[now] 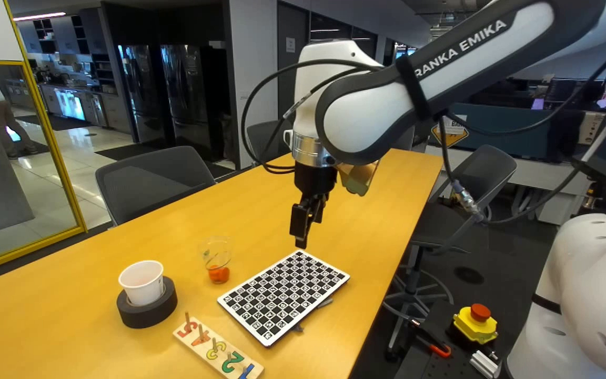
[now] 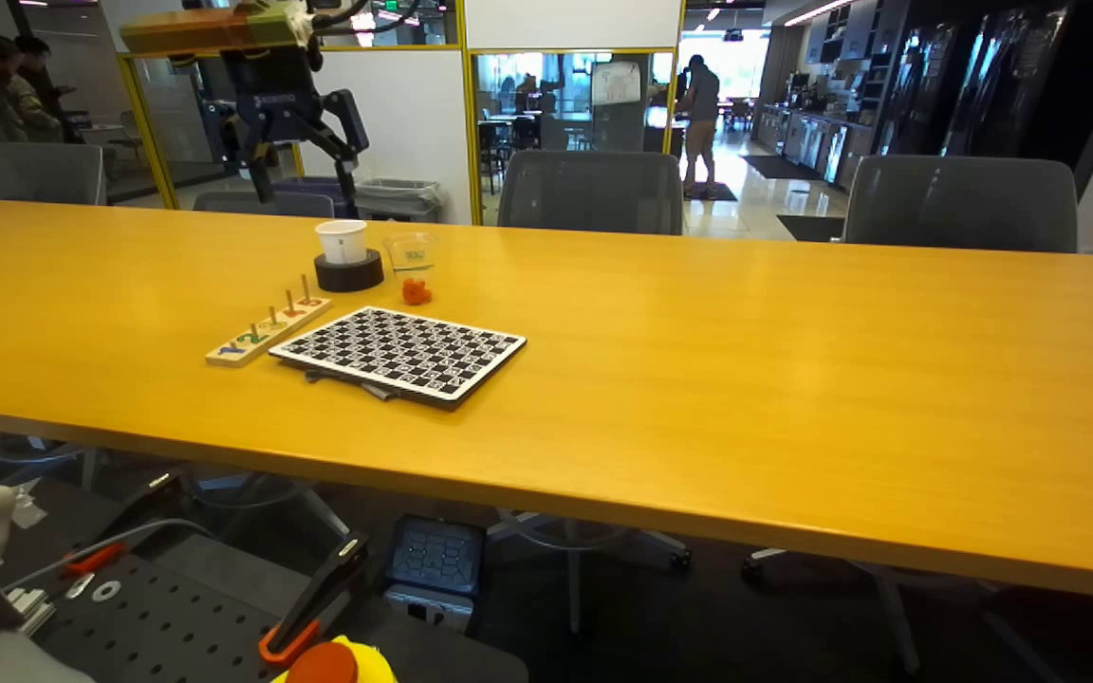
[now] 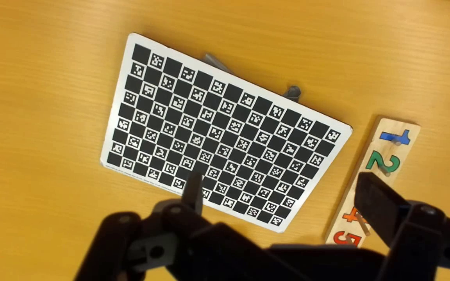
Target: Pick up all the orange objects from the checkers board and the table, and put them in two cups
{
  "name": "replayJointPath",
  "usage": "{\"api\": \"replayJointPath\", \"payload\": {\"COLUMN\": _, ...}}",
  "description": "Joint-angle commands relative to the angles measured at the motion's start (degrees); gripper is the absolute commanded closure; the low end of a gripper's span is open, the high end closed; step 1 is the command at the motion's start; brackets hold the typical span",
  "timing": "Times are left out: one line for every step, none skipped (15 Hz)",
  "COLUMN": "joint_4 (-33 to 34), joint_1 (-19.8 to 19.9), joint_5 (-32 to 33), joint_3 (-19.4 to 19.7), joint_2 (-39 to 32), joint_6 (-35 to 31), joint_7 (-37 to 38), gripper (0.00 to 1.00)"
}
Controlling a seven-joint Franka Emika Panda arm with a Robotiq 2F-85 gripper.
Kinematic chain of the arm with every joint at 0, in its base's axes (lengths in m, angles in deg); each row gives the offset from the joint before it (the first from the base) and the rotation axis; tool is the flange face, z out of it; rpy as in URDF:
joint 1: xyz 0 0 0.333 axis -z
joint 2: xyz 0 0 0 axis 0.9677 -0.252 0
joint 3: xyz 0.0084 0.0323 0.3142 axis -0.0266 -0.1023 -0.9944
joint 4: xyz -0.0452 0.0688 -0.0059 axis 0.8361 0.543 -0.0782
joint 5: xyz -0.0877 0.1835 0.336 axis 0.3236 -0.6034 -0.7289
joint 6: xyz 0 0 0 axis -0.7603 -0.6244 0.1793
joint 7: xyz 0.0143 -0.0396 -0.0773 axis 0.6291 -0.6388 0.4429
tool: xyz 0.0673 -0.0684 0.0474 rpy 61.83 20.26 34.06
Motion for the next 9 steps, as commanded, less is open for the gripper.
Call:
{"api": "replayJointPath", "payload": {"joint_4": -3.52, "joint_1": -0.35, "joint_5": -2.58, "joint_3": 1.31, "joint_2": 7.08, "joint_6": 1.37, "joint_7": 3.11, "gripper": 0.0}}
{"api": "replayJointPath", "payload": {"joint_4": -4.0, "joint_1": -0.19, "joint_5": -2.64, "joint_3": 1.26, "joint_2": 7.99, "joint_6": 1.56, "joint_7": 4.17, "gripper": 0.0}}
{"api": "replayJointPath", "payload": {"joint_4": -4.49, "joint_1": -0.1, "joint_5": -2.63, "joint_3": 1.27, "joint_2": 8.88, "joint_6": 1.73, "joint_7": 4.93, "gripper": 0.0}}
{"api": "replayJointPath", "payload": {"joint_4": -4.9, "joint_1": 0.01, "joint_5": -2.55, "joint_3": 1.17, "joint_2": 9.63, "joint_6": 2.15, "joint_7": 5.92, "gripper": 0.0}}
{"api": "replayJointPath", "payload": {"joint_4": -5.38, "joint_1": 0.07, "joint_5": -2.48, "joint_3": 1.12, "joint_2": 10.36, "joint_6": 2.45, "joint_7": 6.7, "gripper": 0.0}}
{"api": "replayJointPath", "payload": {"joint_4": -5.89, "joint_1": 0.2, "joint_5": -2.35, "joint_3": 1.01, "joint_2": 11.12, "joint_6": 3.15, "joint_7": 7.6, "gripper": 0.0}}
{"api": "replayJointPath", "payload": {"joint_4": -6.32, "joint_1": 0.34, "joint_5": -2.26, "joint_3": 0.84, "joint_2": 11.73, "joint_6": 4.0, "joint_7": 8.63, "gripper": 0.0}}
{"api": "replayJointPath", "payload": {"joint_4": -4.78, "joint_1": 0.05, "joint_5": -1.46, "joint_3": 1.08, "joint_2": 8.53, "joint_6": 2.65, "joint_7": 6.83, "gripper": 0.0}}
{"api": "replayJointPath", "payload": {"joint_4": -5.23, "joint_1": 0.09, "joint_5": -1.48, "joint_3": 1.04, "joint_2": 9.09, "joint_6": 3.06, "joint_7": 7.41, "gripper": 0.0}}
